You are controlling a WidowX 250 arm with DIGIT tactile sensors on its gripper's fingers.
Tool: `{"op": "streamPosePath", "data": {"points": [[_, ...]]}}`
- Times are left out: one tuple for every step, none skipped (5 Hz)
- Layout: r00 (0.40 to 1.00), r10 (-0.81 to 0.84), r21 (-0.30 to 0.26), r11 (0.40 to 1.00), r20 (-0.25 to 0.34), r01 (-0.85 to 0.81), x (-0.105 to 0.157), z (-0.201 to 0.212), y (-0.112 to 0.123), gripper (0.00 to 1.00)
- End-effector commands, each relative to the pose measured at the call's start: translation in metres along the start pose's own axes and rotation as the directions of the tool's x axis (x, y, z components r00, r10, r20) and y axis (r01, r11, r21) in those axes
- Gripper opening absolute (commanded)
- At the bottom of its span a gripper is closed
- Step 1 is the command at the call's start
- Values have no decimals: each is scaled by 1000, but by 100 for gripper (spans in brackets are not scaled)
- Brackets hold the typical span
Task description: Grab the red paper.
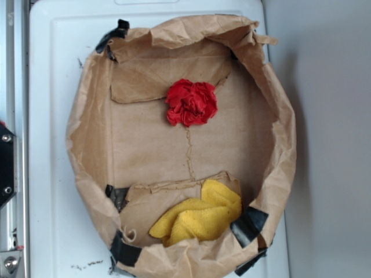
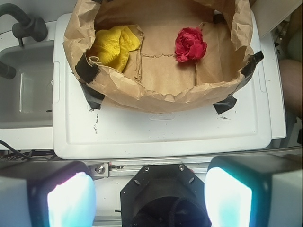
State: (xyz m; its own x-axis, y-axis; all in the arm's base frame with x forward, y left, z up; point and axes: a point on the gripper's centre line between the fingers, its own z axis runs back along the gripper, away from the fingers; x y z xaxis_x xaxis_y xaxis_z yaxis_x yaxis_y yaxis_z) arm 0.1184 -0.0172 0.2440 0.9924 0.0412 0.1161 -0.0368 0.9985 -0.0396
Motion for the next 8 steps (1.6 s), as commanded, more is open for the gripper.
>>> {"op": "streamPosePath", "data": {"points": [[1000,0,0,1000,0,0,0,0,0,100],[1000,5,20,1000,29,-6,28,-20,0,100],[998,2,31,1000,58,-4,60,-31,7,100],[996,46,73,996,76,-51,90,-56,12,100],[990,123,101,986,71,-130,112,-79,22,100],[982,183,131,973,56,-189,125,-92,25,100],[981,191,181,964,24,-193,132,-109,29,100],[981,191,181,964,24,-193,132,-109,29,100]]}}
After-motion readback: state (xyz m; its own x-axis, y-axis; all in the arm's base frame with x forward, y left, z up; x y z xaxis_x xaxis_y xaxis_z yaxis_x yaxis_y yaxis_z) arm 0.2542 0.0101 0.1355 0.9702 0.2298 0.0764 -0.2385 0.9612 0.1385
